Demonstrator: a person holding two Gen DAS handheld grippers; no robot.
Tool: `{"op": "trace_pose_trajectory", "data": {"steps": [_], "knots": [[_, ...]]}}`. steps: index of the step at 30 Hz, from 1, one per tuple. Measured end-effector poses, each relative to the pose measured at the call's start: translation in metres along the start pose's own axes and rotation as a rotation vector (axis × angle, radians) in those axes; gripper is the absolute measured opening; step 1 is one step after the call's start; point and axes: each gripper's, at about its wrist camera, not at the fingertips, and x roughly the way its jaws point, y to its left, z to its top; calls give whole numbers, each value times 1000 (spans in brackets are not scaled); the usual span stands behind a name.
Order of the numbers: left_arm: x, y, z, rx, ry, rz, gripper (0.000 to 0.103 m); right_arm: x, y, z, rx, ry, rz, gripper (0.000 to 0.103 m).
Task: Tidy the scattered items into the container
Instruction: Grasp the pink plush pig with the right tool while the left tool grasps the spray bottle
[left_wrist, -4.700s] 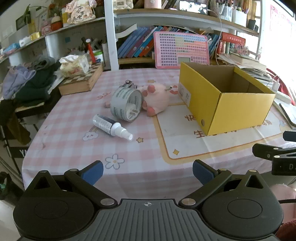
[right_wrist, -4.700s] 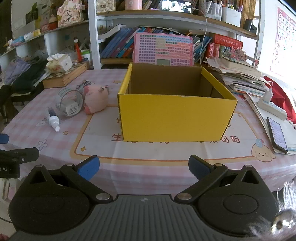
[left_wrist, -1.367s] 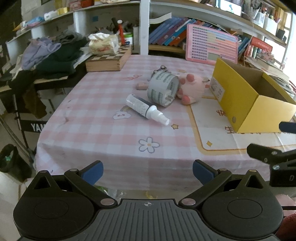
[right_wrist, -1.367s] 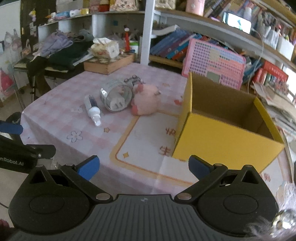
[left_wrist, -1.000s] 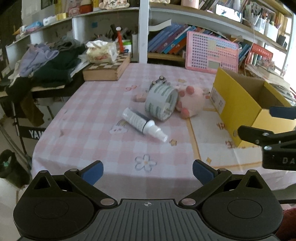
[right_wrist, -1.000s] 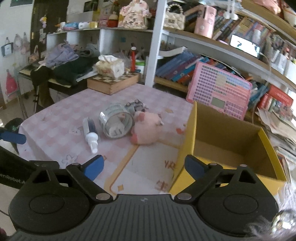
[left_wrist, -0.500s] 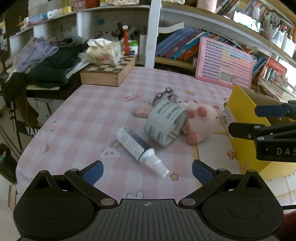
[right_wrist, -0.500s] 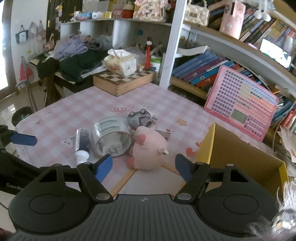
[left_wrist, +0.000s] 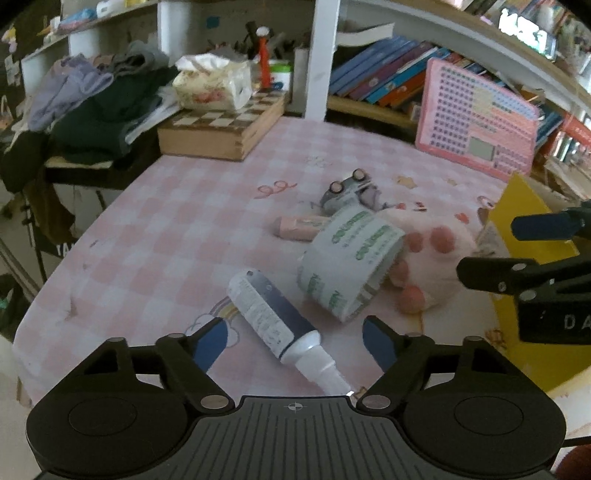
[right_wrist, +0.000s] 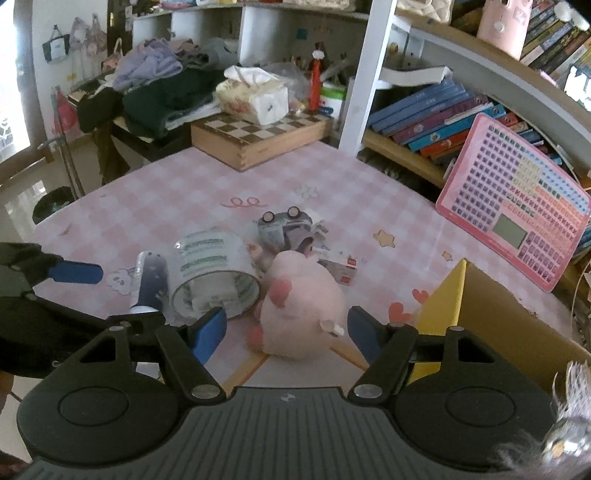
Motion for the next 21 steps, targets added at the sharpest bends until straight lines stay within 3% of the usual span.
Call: {"op": "trace_pose_trajectory", "data": {"steps": [10,21], "knots": [[26,11,9,-29,28,51,61,48,-9,13,52,105,-33,71],[41,18,6,-29,65,23,55,95,-12,26,74,200,-29,71]]}}
